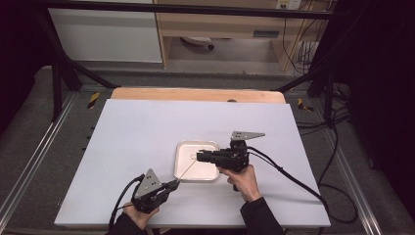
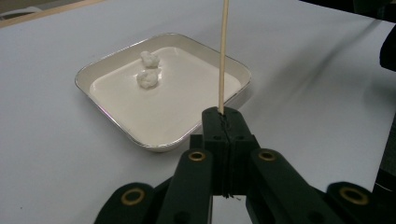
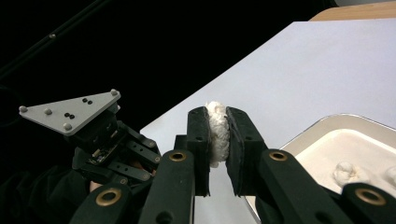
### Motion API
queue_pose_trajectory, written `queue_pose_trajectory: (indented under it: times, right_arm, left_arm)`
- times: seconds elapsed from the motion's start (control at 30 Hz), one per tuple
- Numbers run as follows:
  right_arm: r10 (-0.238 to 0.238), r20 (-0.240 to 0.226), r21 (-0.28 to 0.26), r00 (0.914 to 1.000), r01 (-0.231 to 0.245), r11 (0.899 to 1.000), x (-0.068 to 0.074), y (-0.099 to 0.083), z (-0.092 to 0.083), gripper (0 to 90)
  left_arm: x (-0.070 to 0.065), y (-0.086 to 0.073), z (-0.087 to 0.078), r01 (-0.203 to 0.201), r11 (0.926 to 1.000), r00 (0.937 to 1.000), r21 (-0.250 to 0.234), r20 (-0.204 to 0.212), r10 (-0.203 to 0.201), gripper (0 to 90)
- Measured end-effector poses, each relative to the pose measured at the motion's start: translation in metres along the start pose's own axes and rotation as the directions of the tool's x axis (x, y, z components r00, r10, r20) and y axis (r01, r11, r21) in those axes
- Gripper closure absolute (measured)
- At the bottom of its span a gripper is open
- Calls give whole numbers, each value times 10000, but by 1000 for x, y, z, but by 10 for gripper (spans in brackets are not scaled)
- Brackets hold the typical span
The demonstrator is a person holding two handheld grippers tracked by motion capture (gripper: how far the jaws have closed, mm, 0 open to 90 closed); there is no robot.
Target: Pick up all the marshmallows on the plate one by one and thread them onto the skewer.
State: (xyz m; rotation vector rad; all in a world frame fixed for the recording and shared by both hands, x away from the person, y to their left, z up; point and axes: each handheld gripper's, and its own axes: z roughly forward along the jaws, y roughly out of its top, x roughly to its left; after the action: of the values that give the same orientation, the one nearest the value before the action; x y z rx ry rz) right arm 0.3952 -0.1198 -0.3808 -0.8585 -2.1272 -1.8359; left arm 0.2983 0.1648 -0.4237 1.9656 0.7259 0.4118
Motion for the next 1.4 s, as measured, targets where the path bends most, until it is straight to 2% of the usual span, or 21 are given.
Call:
queue_pose_trajectory:
  times: [0.17,0.4,0.7,1.03,1.4]
  right_arm:
    - [22,-52,-52,10000,-22,10000,0,-2,2,811]
    - [-34,-151,105,9999,36,9999,1,-2,1,811]
    - [-299,-20,265,9996,299,9992,1,-3,1,816]
    - [-595,93,321,9982,592,9977,3,-6,2,819]
    - [-582,26,438,9983,580,9974,3,-8,3,821]
  left_arm:
    - [-1,0,0,-74,10000,10000,-17,-20,74,890]
    - [-5,0,1,-425,9991,9991,34,5,425,891]
    - [-7,1,2,-671,9977,9977,104,33,671,891]
    - [-8,0,3,-676,9975,9977,205,70,675,891]
    - [-8,0,3,-780,9967,9970,235,22,780,891]
